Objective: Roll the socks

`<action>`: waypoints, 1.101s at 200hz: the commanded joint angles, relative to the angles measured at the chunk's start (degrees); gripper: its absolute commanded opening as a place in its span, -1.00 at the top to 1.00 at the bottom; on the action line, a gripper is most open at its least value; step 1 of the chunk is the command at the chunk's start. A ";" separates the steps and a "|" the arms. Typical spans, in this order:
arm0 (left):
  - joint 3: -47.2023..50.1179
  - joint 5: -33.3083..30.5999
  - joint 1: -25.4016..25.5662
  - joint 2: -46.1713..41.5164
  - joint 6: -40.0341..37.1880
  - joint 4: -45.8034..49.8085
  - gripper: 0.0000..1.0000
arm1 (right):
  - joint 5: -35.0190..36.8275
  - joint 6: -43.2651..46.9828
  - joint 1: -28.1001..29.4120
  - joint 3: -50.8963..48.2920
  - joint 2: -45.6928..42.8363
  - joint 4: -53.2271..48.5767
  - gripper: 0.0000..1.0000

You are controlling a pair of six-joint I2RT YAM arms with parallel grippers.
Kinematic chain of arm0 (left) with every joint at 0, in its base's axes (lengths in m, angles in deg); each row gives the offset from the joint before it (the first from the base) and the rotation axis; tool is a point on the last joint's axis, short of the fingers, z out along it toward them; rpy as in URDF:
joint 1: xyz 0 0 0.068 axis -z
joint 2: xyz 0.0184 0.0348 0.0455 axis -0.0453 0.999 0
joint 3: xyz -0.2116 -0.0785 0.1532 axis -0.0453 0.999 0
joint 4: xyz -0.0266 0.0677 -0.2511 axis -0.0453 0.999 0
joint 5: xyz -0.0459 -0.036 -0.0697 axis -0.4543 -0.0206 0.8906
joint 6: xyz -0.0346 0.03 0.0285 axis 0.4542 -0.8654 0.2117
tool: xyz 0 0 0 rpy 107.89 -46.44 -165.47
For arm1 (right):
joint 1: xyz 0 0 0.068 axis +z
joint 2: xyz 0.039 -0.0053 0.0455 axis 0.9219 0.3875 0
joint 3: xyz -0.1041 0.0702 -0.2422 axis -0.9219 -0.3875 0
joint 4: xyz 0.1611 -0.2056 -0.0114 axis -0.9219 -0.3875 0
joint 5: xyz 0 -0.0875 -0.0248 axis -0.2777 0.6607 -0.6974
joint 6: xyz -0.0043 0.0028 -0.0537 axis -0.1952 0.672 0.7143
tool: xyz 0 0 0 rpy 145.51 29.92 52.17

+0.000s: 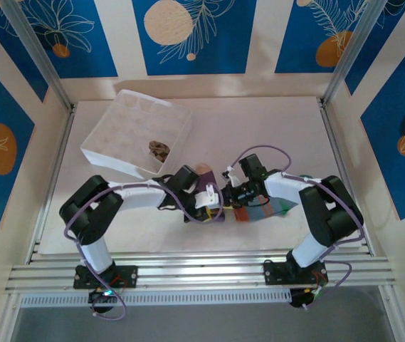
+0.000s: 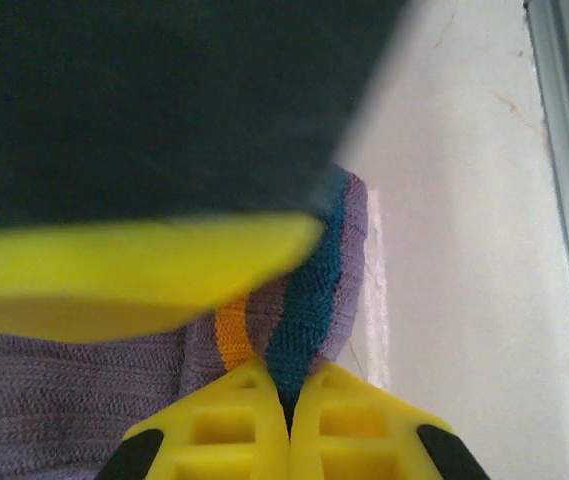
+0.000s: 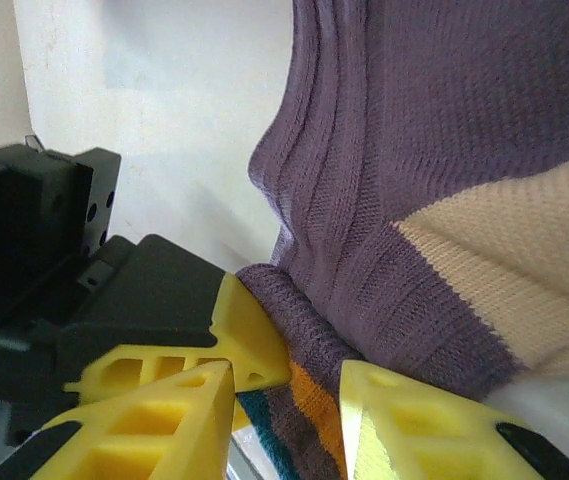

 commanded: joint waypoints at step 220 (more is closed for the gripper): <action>1.98 10.12 -9.24 3.40 14.57 1.18 0.64 | 12.88 -0.73 7.38 3.57 8.55 -9.21 1.00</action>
